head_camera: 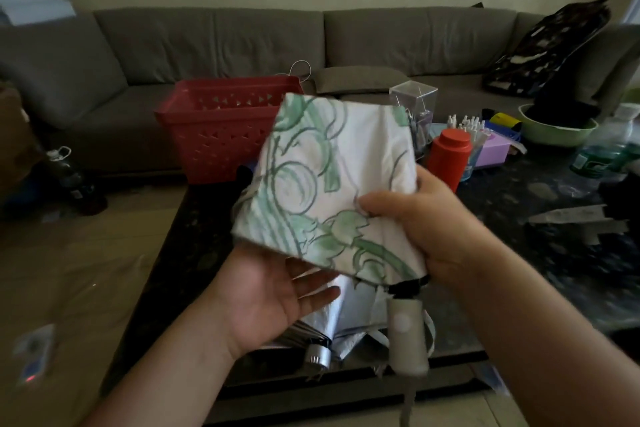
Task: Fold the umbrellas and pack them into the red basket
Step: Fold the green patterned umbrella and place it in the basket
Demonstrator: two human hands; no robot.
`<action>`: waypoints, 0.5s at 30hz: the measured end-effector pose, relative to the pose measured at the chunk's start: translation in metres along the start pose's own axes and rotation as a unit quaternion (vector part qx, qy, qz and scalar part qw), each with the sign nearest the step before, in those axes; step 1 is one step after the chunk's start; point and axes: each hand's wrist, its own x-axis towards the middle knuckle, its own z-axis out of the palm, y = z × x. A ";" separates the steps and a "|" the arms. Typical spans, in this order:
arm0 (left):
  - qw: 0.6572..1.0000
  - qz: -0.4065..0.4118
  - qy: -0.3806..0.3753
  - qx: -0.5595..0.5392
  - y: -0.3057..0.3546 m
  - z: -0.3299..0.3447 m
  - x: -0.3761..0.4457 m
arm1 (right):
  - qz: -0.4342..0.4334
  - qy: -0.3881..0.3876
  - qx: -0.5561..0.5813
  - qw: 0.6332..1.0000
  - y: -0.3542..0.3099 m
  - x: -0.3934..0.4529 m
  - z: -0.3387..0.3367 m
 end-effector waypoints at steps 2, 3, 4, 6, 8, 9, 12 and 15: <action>0.999 -0.041 0.028 -0.020 0.001 -0.004 0.002 | -0.026 0.042 0.021 0.999 -0.009 0.001 -0.011; 0.996 -0.053 0.065 -0.041 0.001 -0.009 0.006 | -0.038 0.065 0.029 0.997 -0.013 0.002 -0.017; 0.991 -0.052 0.105 -0.062 0.001 -0.014 0.007 | -0.049 0.089 0.034 0.994 -0.015 0.004 -0.021; 0.986 0.014 0.149 -0.077 -0.002 -0.015 0.011 | -0.077 0.139 0.017 0.987 -0.017 0.005 -0.027; 0.965 0.177 0.192 -0.001 -0.003 -0.003 0.008 | -0.100 0.183 -0.035 0.977 -0.015 0.005 -0.026; 0.940 0.272 0.186 0.086 -0.004 0.004 0.002 | -0.109 0.192 -0.060 0.973 -0.013 0.004 -0.022; 0.842 0.414 0.047 0.342 -0.015 0.021 -0.013 | -0.140 0.173 -0.127 0.967 0.003 -0.002 -0.002; 0.848 0.340 -0.044 0.405 -0.033 0.030 -0.018 | -0.184 0.117 -0.180 0.959 0.017 -0.010 0.018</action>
